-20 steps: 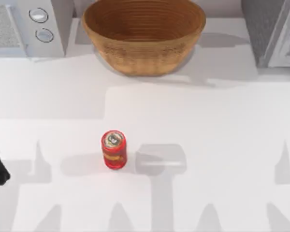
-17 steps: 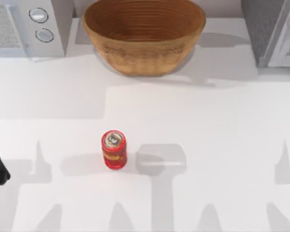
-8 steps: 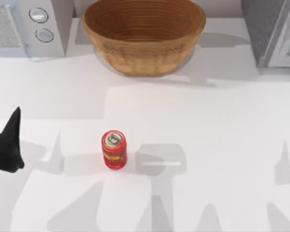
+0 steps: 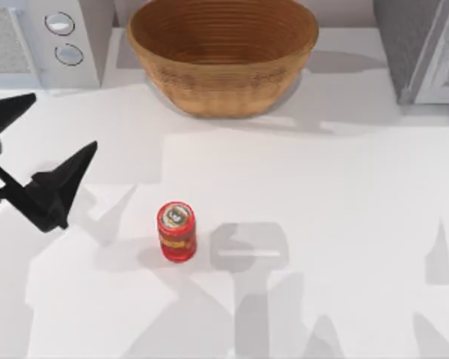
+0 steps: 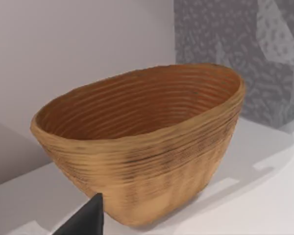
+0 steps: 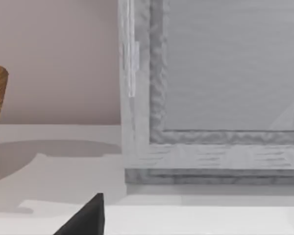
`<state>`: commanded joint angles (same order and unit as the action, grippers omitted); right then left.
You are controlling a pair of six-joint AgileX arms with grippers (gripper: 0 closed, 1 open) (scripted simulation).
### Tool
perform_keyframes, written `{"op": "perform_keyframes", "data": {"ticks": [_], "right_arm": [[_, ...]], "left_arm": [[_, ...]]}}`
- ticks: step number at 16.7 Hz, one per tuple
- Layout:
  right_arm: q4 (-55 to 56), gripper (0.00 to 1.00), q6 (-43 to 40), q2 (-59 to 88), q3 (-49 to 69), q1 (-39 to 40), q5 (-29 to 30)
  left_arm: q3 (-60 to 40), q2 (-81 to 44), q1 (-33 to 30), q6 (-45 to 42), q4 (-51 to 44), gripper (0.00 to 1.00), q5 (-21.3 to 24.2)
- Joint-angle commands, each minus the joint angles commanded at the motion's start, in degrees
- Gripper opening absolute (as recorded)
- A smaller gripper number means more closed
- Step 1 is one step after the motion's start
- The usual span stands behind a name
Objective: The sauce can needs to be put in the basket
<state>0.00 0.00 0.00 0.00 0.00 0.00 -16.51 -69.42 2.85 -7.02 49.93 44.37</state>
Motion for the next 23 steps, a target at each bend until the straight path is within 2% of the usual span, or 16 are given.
{"op": "perform_keyframes", "data": {"ticks": [7, 12, 16, 23], "right_arm": [[0.00, 1.00, 0.00, 0.00, 0.00, 0.00, 0.00], [0.00, 1.00, 0.00, 0.00, 0.00, 0.00, 0.00], [0.00, 1.00, 0.00, 0.00, 0.00, 0.00, 0.00], [0.00, 1.00, 0.00, 0.00, 0.00, 0.00, 0.00]], "left_arm": [[-9.66, -39.97, -0.63, -1.77, 27.59, 1.00, 23.81], [-14.83, -61.67, -1.54, -2.25, 41.98, 1.00, 35.97], [-16.88, -70.01, -2.04, -2.34, 47.56, 1.00, 40.60], [-16.92, -70.55, -1.96, -2.26, 47.90, 1.00, 40.75]]}}
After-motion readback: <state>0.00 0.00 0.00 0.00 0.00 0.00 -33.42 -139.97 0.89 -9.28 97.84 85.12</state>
